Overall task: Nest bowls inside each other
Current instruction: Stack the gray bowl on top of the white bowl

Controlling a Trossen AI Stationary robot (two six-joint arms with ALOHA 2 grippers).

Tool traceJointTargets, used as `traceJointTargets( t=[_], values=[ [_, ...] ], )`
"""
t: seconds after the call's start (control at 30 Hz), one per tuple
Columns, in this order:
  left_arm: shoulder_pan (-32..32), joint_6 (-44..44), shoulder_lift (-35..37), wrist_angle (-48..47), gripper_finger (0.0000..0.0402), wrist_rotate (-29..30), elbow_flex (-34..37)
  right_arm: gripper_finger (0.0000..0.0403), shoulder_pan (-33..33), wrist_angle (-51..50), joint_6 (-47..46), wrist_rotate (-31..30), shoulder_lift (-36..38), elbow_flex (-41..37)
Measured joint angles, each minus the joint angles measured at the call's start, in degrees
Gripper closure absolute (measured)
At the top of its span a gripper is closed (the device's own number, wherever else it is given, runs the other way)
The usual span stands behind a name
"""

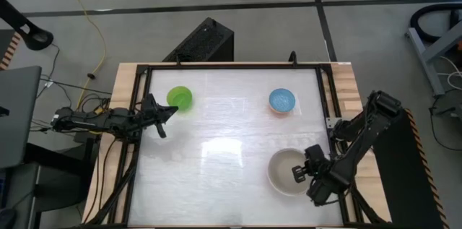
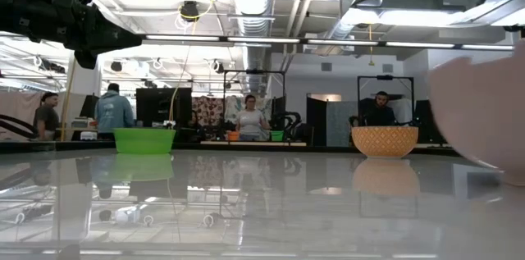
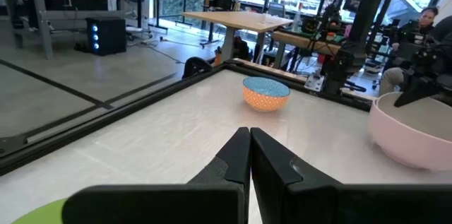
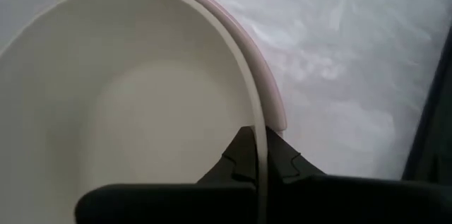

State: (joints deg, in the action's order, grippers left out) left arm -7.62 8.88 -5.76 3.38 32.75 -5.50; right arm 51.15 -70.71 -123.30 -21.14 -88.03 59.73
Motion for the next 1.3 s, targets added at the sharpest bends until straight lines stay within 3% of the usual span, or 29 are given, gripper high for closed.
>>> traceJointTargets(
  t=[0.2, 0.37, 0.83, 1.1, 1.3],
  values=[
    [0.0, 0.0, 0.0, 0.0, 0.0401, 0.0, 0.0, 0.0392, -7.6, 7.4, 11.9, -5.4, -2.0, 0.0],
    [0.0, 0.3, 0.0, 0.0, 0.0401, 0.0, 0.0, 0.0392, -15.5, 17.4, 25.5, -6.5, -2.9, 0.0],
    [0.0, 0.2, 0.0, 0.0, 0.0401, 0.0, 0.0, 0.0392, -34.9, 45.2, 60.4, -4.2, -3.4, -0.3],
    [0.0, 0.0, 0.0, 0.0, 0.0401, 0.0, 0.0, 0.0392, -41.6, 47.9, 68.2, 1.0, -3.4, -0.1],
    [0.0, -0.1, 0.0, -0.1, 0.0401, 0.0, 0.0, 0.0392, -42.2, 47.7, 68.5, 3.4, -3.3, -0.1]
  ],
)
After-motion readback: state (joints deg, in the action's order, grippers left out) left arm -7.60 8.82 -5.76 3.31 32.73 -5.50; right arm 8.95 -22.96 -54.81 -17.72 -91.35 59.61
